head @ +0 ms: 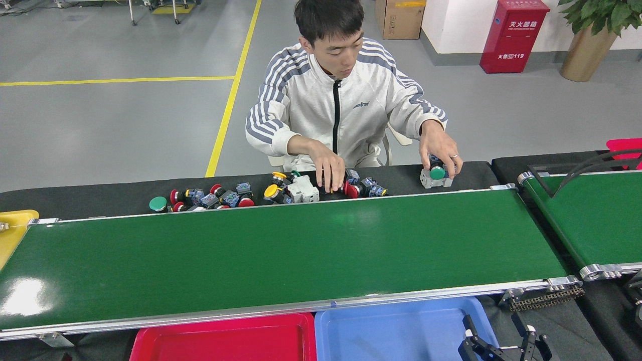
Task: Pick switch part from conveyor to tray
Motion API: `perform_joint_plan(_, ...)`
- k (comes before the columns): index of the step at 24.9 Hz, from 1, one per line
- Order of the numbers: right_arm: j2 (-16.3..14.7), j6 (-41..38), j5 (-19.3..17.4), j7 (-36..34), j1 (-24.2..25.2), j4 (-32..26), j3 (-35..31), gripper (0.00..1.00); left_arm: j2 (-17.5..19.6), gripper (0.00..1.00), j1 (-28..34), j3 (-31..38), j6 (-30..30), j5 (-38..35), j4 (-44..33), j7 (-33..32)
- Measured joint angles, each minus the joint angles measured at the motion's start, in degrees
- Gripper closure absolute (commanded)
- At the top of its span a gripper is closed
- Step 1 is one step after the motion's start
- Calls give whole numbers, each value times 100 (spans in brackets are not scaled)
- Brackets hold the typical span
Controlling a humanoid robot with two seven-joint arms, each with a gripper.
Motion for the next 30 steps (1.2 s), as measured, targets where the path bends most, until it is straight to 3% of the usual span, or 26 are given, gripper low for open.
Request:
perform_joint_plan(8, 1, 0, 244, -35, -31, 8, 0, 1, 0, 0, -63, 4, -9, -7, -36, 35)
perform_joint_plan(30, 5, 92, 253, -55, -33, 10, 3, 1, 2, 0, -143, 6, 33, -10, -41, 48)
